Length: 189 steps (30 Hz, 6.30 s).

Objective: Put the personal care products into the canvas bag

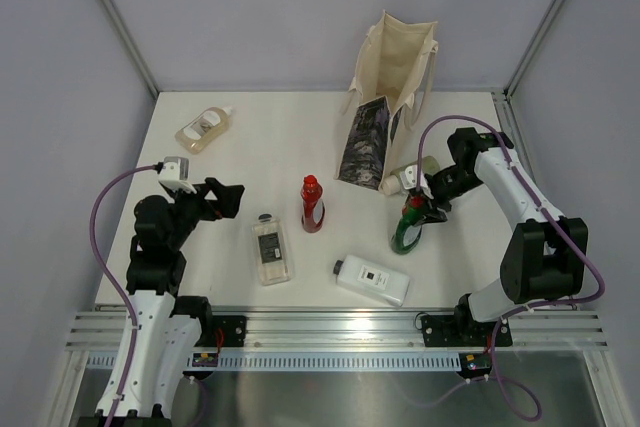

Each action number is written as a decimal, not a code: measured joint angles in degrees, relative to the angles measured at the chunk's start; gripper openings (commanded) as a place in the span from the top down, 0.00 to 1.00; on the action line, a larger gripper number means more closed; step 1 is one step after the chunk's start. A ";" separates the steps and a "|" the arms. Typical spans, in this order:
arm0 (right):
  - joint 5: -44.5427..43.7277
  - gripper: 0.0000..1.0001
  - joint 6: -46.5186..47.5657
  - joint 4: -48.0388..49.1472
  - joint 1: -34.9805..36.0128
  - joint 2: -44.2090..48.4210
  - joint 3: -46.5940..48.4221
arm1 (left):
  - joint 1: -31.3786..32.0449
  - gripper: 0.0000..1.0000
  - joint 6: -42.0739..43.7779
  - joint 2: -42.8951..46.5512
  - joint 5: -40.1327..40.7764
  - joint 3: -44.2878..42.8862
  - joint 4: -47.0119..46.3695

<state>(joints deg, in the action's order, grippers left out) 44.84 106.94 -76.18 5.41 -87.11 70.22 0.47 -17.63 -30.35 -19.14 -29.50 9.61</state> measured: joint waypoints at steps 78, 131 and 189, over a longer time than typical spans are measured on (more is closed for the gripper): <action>-16.41 0.00 -87.47 48.09 1.68 -25.27 60.78 | 45.97 0.02 1.70 -23.52 24.59 -1.64 -10.95; 16.48 0.02 -85.72 47.34 27.34 -0.15 5.64 | 30.47 1.00 -1.09 -25.53 -15.65 -14.14 -21.79; -47.60 0.48 -117.42 55.52 11.15 -35.87 51.69 | 28.68 0.01 -19.04 -4.35 38.34 -5.25 15.74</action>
<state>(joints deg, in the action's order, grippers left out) -2.76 -10.48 -20.67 16.56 -122.98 121.91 29.15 -36.67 -34.70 19.20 -34.74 25.34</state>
